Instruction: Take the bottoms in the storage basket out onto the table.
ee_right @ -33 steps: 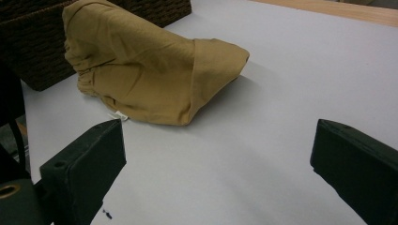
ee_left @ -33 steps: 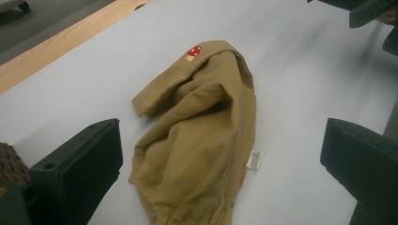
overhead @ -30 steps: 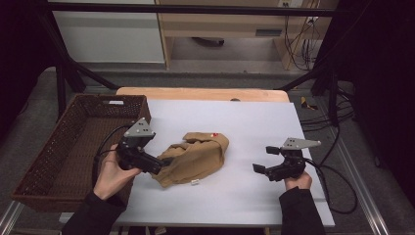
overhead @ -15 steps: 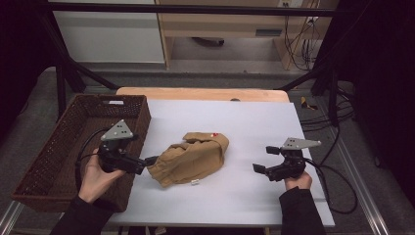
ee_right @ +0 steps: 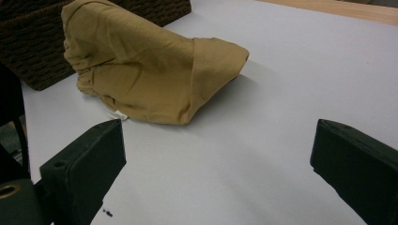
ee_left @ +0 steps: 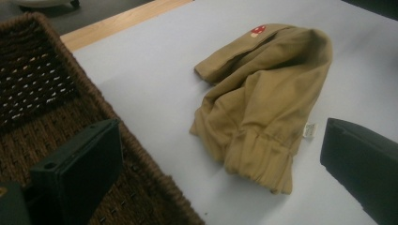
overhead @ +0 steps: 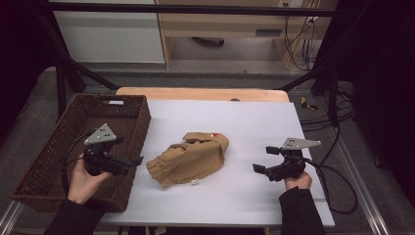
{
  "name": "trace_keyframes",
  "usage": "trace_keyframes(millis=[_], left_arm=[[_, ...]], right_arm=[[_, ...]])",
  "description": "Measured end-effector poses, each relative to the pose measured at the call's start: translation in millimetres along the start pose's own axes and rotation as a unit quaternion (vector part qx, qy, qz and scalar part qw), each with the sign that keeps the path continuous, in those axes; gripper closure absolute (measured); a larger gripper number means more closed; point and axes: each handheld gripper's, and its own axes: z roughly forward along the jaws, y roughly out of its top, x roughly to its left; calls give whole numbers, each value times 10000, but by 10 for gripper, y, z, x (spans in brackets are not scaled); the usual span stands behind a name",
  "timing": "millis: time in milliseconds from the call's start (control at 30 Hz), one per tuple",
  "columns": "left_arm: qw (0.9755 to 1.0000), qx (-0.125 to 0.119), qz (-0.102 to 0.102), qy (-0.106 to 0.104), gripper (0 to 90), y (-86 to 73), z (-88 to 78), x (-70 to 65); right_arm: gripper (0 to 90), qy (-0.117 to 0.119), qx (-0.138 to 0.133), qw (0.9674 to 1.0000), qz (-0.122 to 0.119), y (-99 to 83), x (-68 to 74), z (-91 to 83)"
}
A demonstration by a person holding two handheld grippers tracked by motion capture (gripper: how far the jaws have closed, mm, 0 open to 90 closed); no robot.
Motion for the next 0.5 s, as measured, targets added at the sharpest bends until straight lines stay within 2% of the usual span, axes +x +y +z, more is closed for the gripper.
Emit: trace_keyframes(millis=[100, 267, 500], left_arm=[[10000, 5, -70, 32, 0, -58, -1, 41], [9999, -58, -82, 62, 0, -109, -14, 81], [9999, -6, -109, 78, 0, -146, -1, 112]], right_arm=[[42, 6, -2, 10000, 2, 0, 0, -1], [43, 9, 4, 10000, 14, 0, 0, 1], [43, 35, 13, 10000, 21, 1, -4, -1]])
